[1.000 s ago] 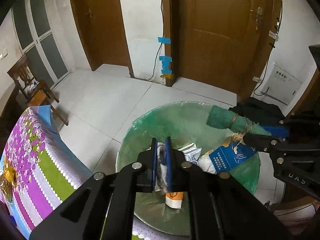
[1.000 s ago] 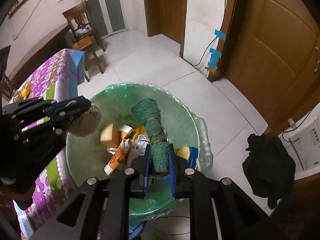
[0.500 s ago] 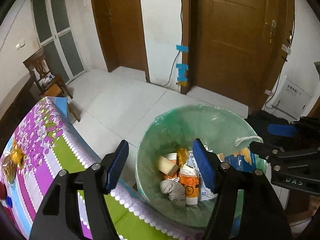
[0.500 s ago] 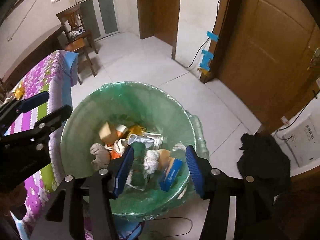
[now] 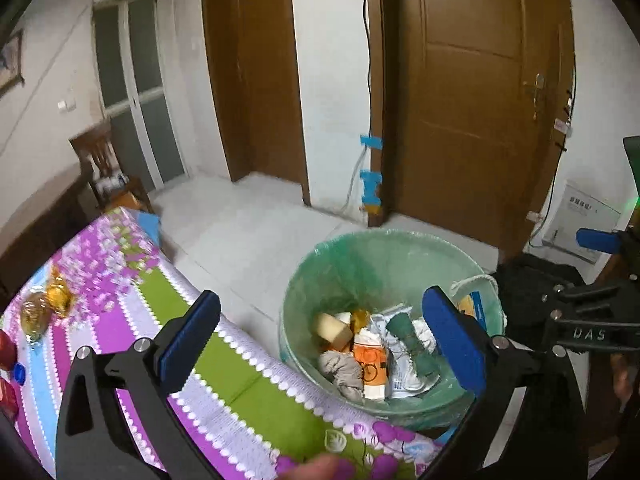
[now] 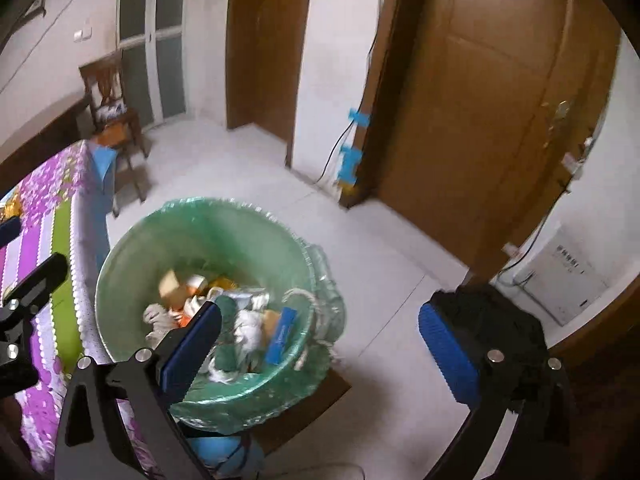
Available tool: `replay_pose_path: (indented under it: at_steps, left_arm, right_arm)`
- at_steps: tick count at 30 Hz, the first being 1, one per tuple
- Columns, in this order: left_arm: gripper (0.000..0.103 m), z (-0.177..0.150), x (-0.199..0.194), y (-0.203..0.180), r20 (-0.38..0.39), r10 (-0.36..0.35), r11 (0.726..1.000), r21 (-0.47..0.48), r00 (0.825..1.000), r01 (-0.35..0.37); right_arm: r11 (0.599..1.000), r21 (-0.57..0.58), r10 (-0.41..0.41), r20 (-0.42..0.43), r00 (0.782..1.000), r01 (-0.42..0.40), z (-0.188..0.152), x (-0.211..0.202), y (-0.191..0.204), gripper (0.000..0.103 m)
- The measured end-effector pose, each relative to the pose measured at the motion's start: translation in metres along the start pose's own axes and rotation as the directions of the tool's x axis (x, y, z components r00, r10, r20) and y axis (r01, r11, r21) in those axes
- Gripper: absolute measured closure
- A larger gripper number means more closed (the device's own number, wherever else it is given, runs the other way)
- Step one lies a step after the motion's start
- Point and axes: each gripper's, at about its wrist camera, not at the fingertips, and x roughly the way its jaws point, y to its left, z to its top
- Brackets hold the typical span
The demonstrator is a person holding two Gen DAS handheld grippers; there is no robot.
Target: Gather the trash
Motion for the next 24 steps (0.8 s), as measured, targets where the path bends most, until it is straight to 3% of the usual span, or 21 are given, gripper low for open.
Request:
replay_pose_path:
  at_steps: [5, 10, 13, 16, 24]
  left_arm:
    - [0.005, -0.012, -0.022, 0.004, 0.054, 0.001, 0.999, -0.046, 0.999, 0.002]
    - [0.005, -0.020, -0.026, 0.008, 0.031, 0.051, 0.995, -0.091, 0.998, -0.048]
    - [0.006, -0.026, -0.032, 0.007, 0.035, 0.046, 0.996, -0.081, 0.998, -0.043]
    - [0.006, -0.033, -0.040, 0.003, 0.031, 0.014, 0.999, -0.050, 0.999, -0.012]
    - [0.006, -0.044, -0.044, -0.002, 0.032, 0.042, 0.998, -0.036, 0.999, -0.041]
  right_arm:
    - [0.996, 0.009, -0.087, 0.108, 0.990, 0.086, -0.029, -0.033, 0.001, 0.004]
    - [0.998, -0.006, -0.063, 0.149, 0.987, 0.065, -0.047, -0.050, 0.006, 0.004]
    - [0.997, -0.014, -0.078, 0.181, 0.980, 0.082, -0.056, -0.062, 0.010, 0.004]
    - [0.998, -0.010, -0.063, 0.187, 0.980, 0.066, -0.059, -0.065, 0.011, 0.004]
    - [0.999, -0.001, -0.046, 0.179, 0.983, 0.047, -0.066, -0.067, 0.010, 0.004]
